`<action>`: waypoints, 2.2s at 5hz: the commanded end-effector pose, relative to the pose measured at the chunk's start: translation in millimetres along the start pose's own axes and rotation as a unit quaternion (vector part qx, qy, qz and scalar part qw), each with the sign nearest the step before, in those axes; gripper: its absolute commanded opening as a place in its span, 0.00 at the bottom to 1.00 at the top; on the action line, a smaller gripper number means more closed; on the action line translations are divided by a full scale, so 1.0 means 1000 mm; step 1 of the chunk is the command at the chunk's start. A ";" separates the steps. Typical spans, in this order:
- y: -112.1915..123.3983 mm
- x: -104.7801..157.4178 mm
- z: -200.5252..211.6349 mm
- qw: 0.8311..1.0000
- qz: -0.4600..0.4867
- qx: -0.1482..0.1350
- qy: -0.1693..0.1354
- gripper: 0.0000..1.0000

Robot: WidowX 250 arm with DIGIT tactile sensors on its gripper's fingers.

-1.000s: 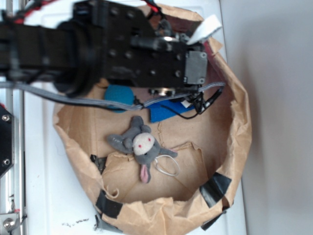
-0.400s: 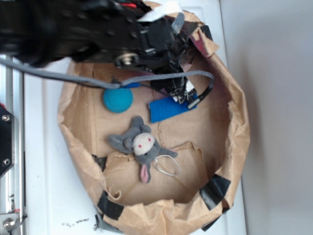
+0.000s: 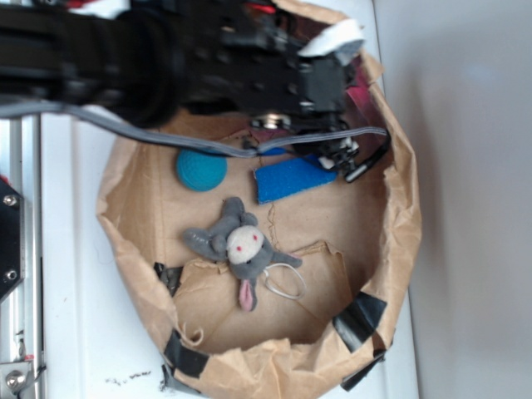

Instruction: Grab the wood chip.

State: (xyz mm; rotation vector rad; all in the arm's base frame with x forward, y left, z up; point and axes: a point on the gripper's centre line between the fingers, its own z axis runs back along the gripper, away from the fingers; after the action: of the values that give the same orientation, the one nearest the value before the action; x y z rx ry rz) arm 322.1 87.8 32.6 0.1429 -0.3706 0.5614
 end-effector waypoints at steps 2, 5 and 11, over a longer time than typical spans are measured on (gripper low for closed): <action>-0.010 0.012 -0.006 0.999 -0.030 0.026 -0.009 0.00; -0.009 0.001 0.033 0.998 -0.051 0.002 -0.045 0.00; -0.007 -0.012 0.068 0.988 -0.142 -0.040 -0.035 1.00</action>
State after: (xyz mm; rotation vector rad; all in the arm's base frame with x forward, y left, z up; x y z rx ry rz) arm 285.6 52.3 70.5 0.1346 -0.3578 0.2735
